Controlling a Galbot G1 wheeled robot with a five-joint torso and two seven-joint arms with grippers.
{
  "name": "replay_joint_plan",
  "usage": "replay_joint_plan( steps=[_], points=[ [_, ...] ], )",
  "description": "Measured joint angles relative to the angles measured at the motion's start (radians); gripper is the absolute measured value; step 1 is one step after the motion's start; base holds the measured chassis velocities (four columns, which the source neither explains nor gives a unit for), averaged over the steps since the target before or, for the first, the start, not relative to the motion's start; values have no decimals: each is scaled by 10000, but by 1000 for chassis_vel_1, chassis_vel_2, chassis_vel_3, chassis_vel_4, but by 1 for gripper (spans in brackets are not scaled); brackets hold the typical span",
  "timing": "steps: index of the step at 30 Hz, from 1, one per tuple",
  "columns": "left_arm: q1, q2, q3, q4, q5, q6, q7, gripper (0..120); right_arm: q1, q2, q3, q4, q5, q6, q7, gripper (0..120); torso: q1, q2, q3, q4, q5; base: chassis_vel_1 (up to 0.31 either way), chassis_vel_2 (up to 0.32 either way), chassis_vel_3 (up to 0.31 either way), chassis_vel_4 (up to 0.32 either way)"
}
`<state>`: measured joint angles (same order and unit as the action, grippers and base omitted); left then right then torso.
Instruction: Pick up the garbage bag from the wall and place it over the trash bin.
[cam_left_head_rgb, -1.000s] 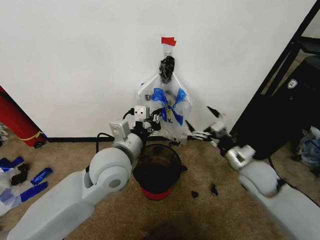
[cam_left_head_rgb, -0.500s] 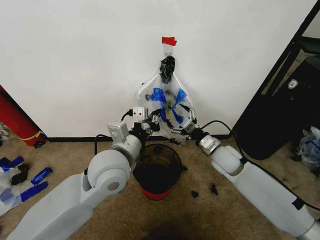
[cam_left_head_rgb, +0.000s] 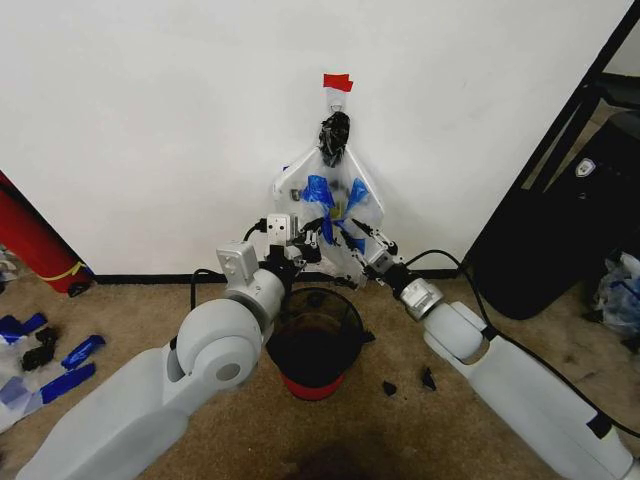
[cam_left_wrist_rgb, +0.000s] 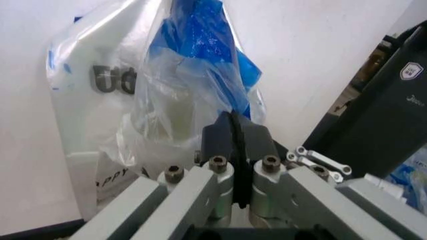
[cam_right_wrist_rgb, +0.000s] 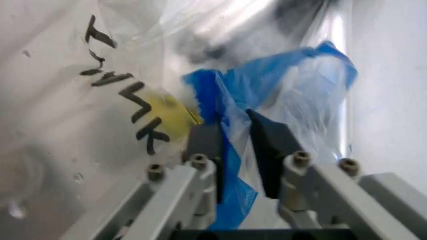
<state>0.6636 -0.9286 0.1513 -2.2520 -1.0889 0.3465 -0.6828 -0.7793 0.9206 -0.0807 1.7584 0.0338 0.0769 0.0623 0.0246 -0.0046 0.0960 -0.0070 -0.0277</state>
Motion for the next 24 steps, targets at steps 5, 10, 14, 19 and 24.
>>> replay_joint_plan(
  steps=[5,10,14,19,24],
  points=[
    [-3,14,16,15,-3,3,-2,0,-188,-8,230,164,440,-174,97,0,0,0,0,0,0,0,0,0,0],
    [27,70,-55,6,-6,3,6,0,-448,62,449,567,1813,-766,538,0,0,0,0,0,0,0,0,0,0],
    [180,139,-247,-67,-7,-5,39,0,-812,263,946,1182,3770,-1252,948,0,0,0,0,1,0,0,0,0,0],
    [1169,459,-1003,-633,-6,-131,180,0,-1977,525,2725,2832,7502,-1599,1335,0,0,0,-2,0,-2,0,0,0,0],
    [2231,625,-1678,-1459,124,-234,234,0,-3158,438,4473,4191,9902,-1783,1347,0,-1,0,-3,1,-3,0,0,0,0]
  ],
)
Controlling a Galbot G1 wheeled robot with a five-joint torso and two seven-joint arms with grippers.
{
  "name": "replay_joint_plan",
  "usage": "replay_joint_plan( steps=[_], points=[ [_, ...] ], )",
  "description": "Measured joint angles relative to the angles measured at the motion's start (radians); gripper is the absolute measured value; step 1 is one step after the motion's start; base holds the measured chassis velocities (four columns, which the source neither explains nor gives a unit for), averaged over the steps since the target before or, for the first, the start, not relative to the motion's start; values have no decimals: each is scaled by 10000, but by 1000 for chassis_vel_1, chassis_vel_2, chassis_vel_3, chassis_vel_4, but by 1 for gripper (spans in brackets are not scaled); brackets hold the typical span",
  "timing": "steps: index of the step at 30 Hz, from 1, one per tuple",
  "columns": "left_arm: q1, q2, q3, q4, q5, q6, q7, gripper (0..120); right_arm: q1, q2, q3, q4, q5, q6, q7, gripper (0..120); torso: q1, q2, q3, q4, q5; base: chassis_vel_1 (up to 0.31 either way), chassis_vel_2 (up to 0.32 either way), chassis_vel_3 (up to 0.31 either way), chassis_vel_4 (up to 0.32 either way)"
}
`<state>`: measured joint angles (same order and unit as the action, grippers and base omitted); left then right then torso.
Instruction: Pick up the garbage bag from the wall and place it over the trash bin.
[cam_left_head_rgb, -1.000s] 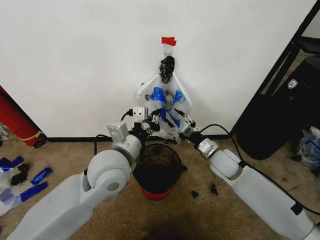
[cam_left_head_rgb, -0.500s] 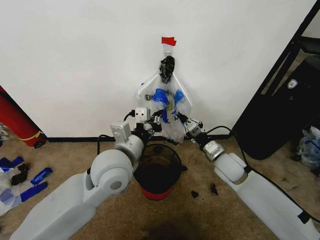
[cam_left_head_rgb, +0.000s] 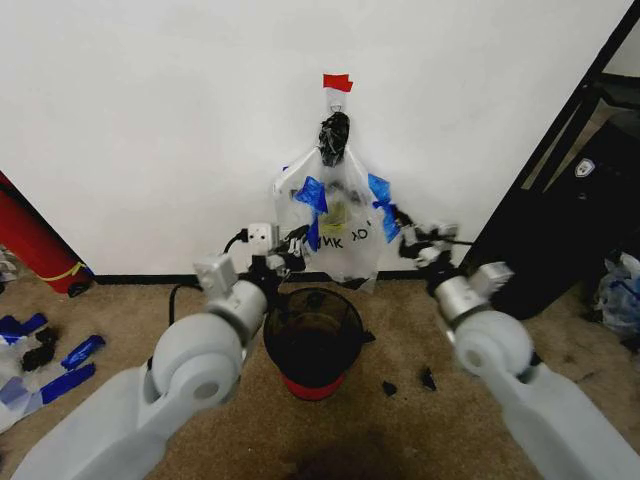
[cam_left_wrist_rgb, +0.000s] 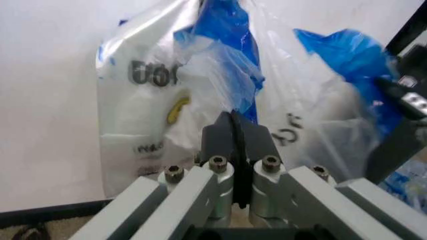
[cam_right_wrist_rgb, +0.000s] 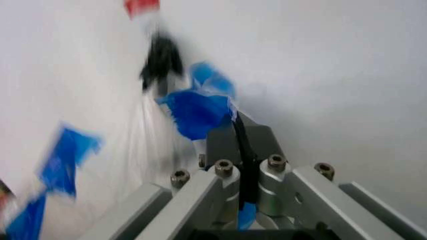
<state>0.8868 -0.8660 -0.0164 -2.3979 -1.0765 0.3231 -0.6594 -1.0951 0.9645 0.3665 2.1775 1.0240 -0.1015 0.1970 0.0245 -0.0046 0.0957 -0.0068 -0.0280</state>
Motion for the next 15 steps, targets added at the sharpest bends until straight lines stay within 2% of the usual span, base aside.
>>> replay_joint_plan(
  steps=[7,9,15],
  points=[
    [868,273,-496,-630,71,-19,83,0,-1740,-6,1105,1076,-64,22,-657,0,-1,0,0,-3,2,0,0,0,0],
    [1348,441,-666,-982,196,-36,96,0,-2649,98,1477,1583,-362,81,-918,0,-2,0,-1,-3,2,0,0,0,0],
    [2095,596,-836,-1065,379,-51,30,0,-3750,363,1876,2026,-993,300,-1278,0,-1,0,0,0,2,0,0,0,0]
  ],
)
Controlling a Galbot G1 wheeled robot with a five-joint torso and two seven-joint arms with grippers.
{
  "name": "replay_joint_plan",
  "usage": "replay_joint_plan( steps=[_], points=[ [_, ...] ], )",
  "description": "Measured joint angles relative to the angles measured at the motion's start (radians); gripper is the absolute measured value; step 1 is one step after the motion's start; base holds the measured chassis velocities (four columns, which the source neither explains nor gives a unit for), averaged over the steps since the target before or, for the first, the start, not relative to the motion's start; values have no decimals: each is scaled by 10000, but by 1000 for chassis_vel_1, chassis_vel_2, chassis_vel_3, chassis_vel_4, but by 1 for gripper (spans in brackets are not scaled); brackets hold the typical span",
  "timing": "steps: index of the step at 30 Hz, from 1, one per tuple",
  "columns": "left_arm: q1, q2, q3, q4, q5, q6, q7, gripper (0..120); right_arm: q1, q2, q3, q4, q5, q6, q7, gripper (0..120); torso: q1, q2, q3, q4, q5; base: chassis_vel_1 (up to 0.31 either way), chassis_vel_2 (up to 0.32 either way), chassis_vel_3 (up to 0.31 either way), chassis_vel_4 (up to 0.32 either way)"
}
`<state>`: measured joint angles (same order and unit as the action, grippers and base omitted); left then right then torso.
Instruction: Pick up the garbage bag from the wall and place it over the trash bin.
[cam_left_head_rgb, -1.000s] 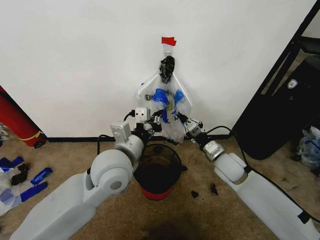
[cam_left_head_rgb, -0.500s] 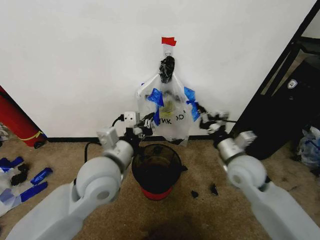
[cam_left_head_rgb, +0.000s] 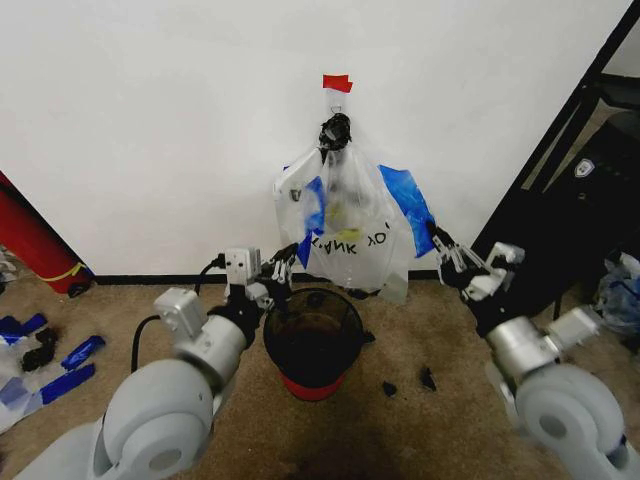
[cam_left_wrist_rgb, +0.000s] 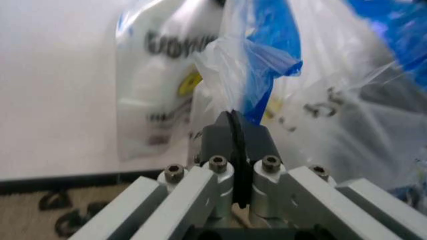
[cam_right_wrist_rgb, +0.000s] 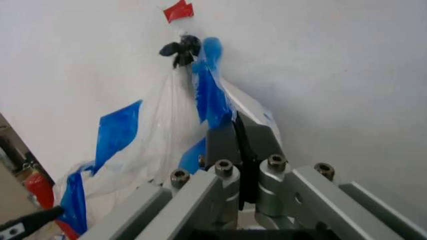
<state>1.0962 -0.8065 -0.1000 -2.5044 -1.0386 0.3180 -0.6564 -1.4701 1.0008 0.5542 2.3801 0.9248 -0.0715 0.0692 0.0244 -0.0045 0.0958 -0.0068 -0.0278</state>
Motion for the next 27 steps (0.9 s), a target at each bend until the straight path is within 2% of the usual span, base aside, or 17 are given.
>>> replay_joint_plan(
  steps=[9,13,17,21,26,27],
  points=[
    [1228,169,-267,3,289,-11,106,0,-1054,346,345,204,-478,278,-286,0,0,0,1,-1,0,0,0,0,0],
    [2032,101,-374,17,809,-59,314,0,-1454,521,299,268,-781,396,-396,0,1,0,1,0,-1,0,0,0,0],
    [2290,94,-494,20,965,-102,391,0,-1625,562,288,289,-876,470,-455,0,1,0,1,0,0,0,0,0,0],
    [1863,88,-568,29,854,-184,484,0,-1524,563,291,404,-871,481,-418,0,2,0,2,-3,0,0,0,0,0],
    [1180,179,-515,32,593,-258,1104,0,-1229,530,178,531,-818,326,-235,0,2,0,2,-2,0,0,0,0,0],
    [1081,239,-482,34,565,-255,1283,4,-1190,526,156,538,-817,307,-214,0,2,0,2,-2,1,0,0,0,0]
  ],
)
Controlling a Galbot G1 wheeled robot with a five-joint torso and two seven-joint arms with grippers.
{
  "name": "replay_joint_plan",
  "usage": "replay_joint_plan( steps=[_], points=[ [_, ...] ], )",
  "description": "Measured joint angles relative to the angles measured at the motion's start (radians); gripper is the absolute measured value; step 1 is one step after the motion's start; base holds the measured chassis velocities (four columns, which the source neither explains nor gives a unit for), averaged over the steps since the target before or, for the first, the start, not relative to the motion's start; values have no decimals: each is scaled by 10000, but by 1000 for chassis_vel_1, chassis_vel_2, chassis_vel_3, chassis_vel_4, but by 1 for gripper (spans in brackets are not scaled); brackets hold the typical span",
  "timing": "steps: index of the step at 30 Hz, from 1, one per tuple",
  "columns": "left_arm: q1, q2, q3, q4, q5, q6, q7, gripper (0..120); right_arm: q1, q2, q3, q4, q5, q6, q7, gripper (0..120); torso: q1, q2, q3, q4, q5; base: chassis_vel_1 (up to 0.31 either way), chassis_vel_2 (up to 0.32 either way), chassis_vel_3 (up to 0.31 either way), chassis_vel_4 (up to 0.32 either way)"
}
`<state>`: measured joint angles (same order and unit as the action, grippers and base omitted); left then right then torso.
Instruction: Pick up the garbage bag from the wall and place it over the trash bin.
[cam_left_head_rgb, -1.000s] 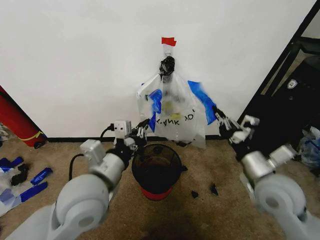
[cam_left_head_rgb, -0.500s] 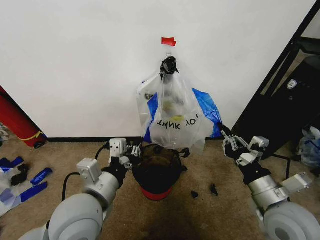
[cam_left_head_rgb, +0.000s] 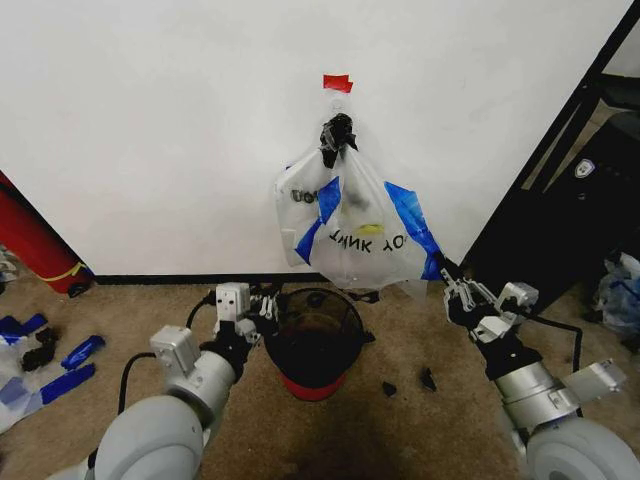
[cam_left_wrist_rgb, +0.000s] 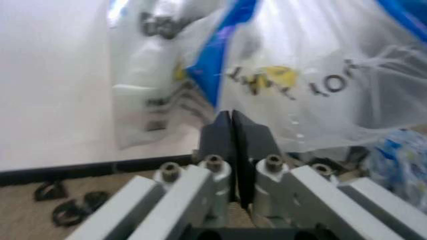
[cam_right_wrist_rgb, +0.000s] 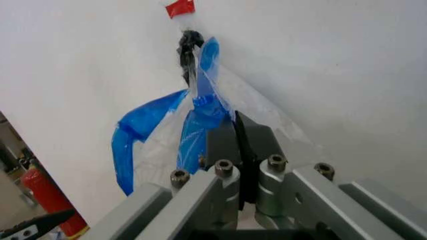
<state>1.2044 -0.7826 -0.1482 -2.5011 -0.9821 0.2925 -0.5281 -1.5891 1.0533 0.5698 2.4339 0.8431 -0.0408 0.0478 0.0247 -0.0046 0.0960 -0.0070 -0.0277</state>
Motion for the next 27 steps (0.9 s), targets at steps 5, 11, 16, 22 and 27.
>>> replay_joint_plan(
  steps=[5,11,16,22,27],
  points=[
    [-981,81,287,5,-5,68,342,23,17,29,-61,4,-20,-42,23,0,0,0,0,0,-1,0,0,0,0],
    [-2144,69,696,272,-6,267,296,43,-13,65,-79,6,-27,-59,23,0,0,0,0,1,0,0,0,0,0],
    [-2668,-108,1042,771,76,487,388,63,54,34,-43,-17,34,-69,25,0,0,0,0,3,0,0,0,0,0],
    [-3593,-421,1721,2015,492,750,317,86,54,19,62,-21,223,-82,27,0,0,0,1,0,0,0,0,0,0],
    [-3753,-580,1817,2470,621,703,202,94,6,-9,207,-5,364,-86,27,0,0,-1,1,1,-1,0,0,0,0]
  ],
)
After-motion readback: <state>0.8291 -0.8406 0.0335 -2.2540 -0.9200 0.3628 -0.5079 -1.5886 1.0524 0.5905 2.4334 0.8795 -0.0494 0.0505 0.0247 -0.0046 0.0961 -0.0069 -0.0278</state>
